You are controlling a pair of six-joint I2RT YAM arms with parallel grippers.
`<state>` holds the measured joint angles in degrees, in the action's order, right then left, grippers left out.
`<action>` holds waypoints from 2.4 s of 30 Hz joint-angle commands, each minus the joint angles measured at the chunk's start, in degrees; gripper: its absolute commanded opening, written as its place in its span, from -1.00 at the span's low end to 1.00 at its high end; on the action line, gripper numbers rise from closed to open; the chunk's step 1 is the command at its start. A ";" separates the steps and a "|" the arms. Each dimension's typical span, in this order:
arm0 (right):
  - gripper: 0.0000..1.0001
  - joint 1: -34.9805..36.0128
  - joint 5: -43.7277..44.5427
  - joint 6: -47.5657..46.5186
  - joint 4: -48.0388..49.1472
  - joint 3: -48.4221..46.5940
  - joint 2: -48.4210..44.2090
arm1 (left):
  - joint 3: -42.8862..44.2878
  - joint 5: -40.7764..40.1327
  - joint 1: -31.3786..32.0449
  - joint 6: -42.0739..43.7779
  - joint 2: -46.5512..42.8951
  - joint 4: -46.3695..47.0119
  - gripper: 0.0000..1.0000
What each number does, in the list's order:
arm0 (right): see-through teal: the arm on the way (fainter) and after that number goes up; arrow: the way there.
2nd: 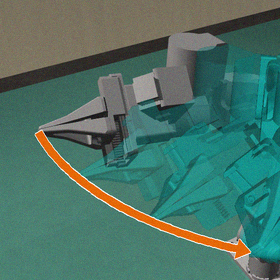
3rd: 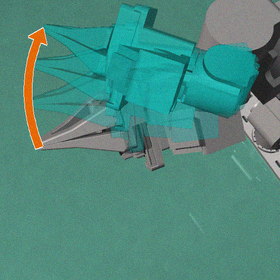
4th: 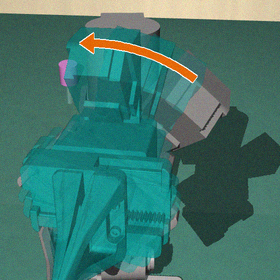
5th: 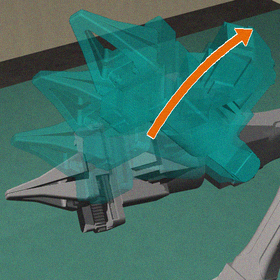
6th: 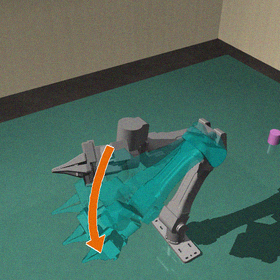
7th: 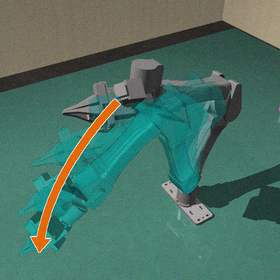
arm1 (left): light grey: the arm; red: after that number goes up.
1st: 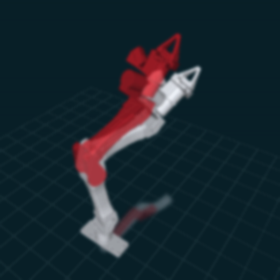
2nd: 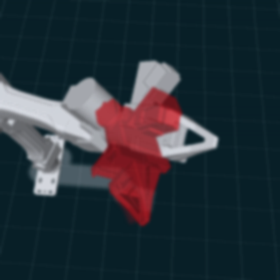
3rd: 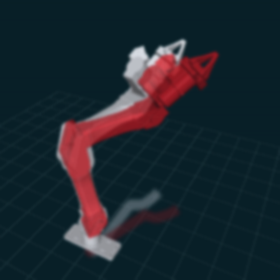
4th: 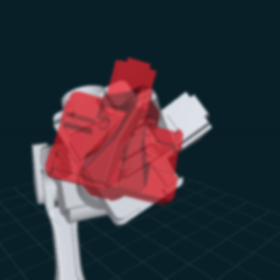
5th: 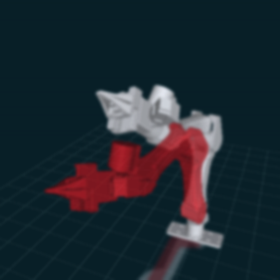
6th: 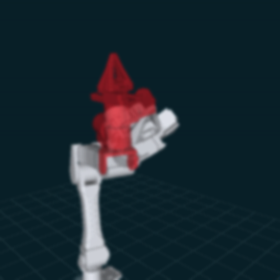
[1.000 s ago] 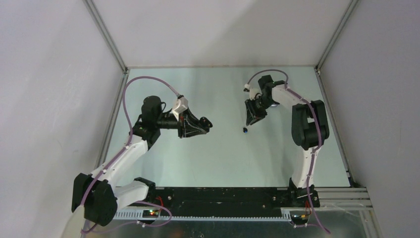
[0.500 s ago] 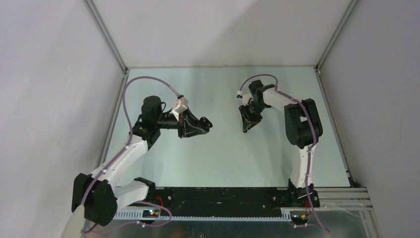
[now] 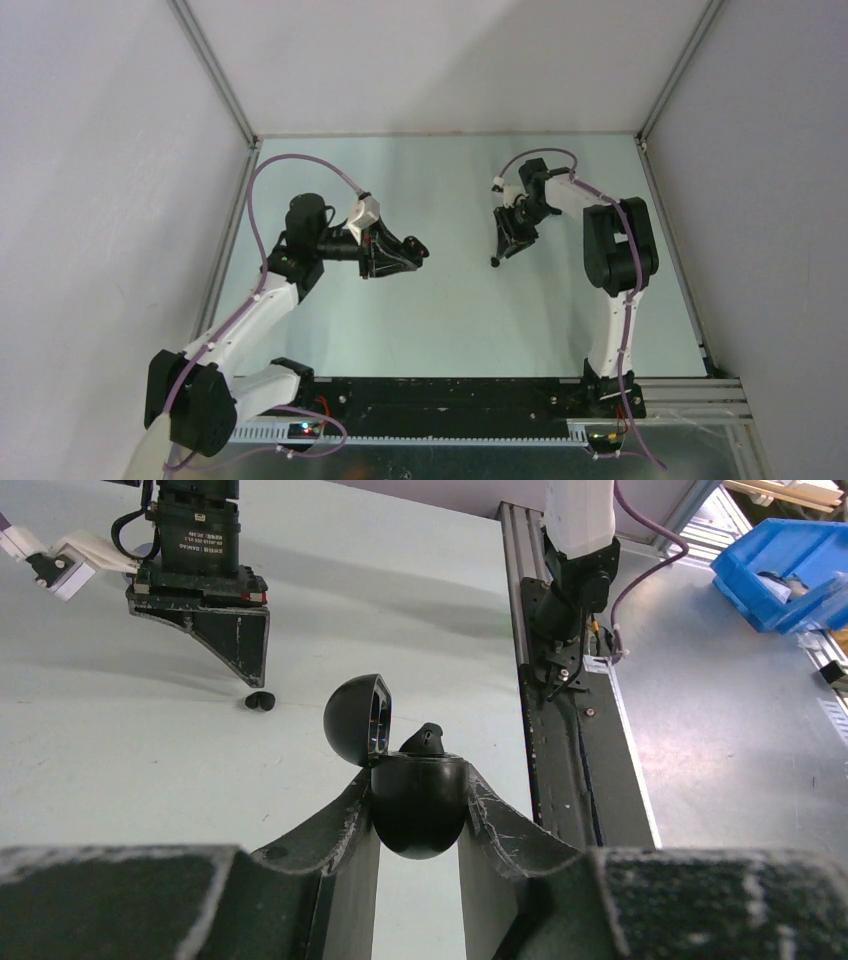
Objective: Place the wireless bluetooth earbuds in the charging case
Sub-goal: Pick up the earbud from the center of the board.
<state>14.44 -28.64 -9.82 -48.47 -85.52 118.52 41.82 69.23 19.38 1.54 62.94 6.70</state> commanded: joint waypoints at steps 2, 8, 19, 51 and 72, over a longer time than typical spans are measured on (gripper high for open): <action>-0.31 -0.15 -0.68 0.72 -0.31 -0.13 0.89 | 2.89 0.58 0.31 1.22 -1.15 0.86 -1.00; -0.33 2.44 2.70 0.72 -0.35 -0.63 2.36 | 2.98 0.72 0.31 1.23 -1.22 0.77 -1.00; -0.40 2.27 3.23 0.81 0.13 -0.37 2.15 | 3.00 0.82 0.33 1.53 -1.16 0.55 -1.00; -1.00 2.49 -2.87 -2.86 -0.84 -0.67 -4.47 | 3.18 0.64 0.31 1.67 -0.76 0.20 -1.00; -1.00 19.02 2.07 -20.39 -5.73 -13.94 -40.91 | 3.09 4.79 1.25 0.53 0.80 1.45 -1.00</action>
<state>29.02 -27.86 -26.89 -52.86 -98.17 78.61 42.65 71.09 19.92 1.96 63.77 6.24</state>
